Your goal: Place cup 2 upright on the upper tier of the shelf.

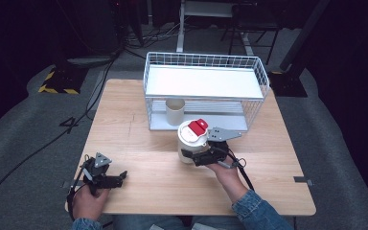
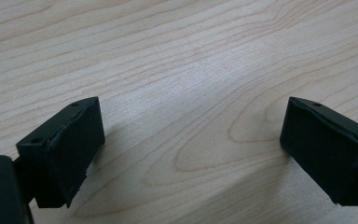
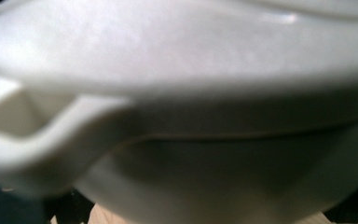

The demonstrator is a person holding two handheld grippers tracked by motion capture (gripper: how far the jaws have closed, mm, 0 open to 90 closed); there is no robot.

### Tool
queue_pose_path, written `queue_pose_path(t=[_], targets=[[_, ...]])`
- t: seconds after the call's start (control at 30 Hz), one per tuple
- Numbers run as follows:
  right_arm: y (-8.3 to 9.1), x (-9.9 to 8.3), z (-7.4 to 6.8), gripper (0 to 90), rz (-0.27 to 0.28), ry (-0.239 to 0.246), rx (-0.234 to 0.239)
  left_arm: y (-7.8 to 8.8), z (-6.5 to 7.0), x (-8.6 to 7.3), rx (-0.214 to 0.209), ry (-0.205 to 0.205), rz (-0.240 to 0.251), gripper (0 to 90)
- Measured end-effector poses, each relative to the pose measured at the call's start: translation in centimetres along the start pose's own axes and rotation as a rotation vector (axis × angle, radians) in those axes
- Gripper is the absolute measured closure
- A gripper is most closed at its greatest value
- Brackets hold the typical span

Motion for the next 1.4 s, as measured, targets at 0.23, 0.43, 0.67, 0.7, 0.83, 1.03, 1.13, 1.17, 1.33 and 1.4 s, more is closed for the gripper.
queue_pose_path(t=[0.23, 0.43, 0.67, 0.7, 0.83, 1.03, 1.13, 1.17, 1.33, 1.4], targets=[[0.8, 1.6, 0.3, 12.4, 0.015, -0.006, 0.001, 0.0, 0.0, 0.0, 0.000, 0.000, 0.000, 6.8], [1.3, 2.6, 0.5, 12.4, 0.022, -0.008, 0.001, 0.0, 0.0, 0.0, 0.001, -0.001, 0.000, 6.8], [1.9, 4.1, 0.6, 12.4, 0.030, -0.002, 0.005, 0.0, 0.0, 0.0, 0.002, -0.001, 0.000, 6.8], [2.0, 4.4, 0.6, 12.4, 0.032, 0.002, 0.003, 0.0, 0.0, 0.0, 0.001, -0.003, 0.000, 6.8], [2.5, 5.4, 0.9, 12.4, 0.038, 0.001, -0.001, 0.0, 0.0, 0.0, -0.003, -0.001, -0.002, 6.8], [3.2, 6.9, 1.5, 12.5, 0.042, -0.006, -0.009, -0.1, -0.1, 0.2, 0.000, 0.000, 0.001, 6.8], [3.4, 7.5, 1.7, 12.5, 0.037, -0.007, -0.005, -0.1, -0.2, 0.2, 0.001, 0.001, 0.000, 6.8], [3.7, 8.2, 1.9, 12.5, 0.038, -0.009, -0.003, -0.1, -0.2, 0.2, 0.002, 0.002, -0.002, 6.8], [4.6, 9.8, 2.6, 12.5, 0.056, 0.001, -0.023, -0.2, -0.2, 0.2, 0.006, 0.000, -0.001, 6.8], [4.7, 10.1, 2.7, 12.5, 0.058, 0.003, -0.030, -0.2, -0.3, 0.2, 0.006, 0.000, -0.001, 6.8]])
Point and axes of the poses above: each handheld gripper's, and its own axes: y roughly backward along the jaws, x roughly out of its top, z roughly to its right, the point moved 2 cm from there along -y, roughly forward along the jaws, and after that the axes turned 9 degrees about -x, right-handed, at the moved point
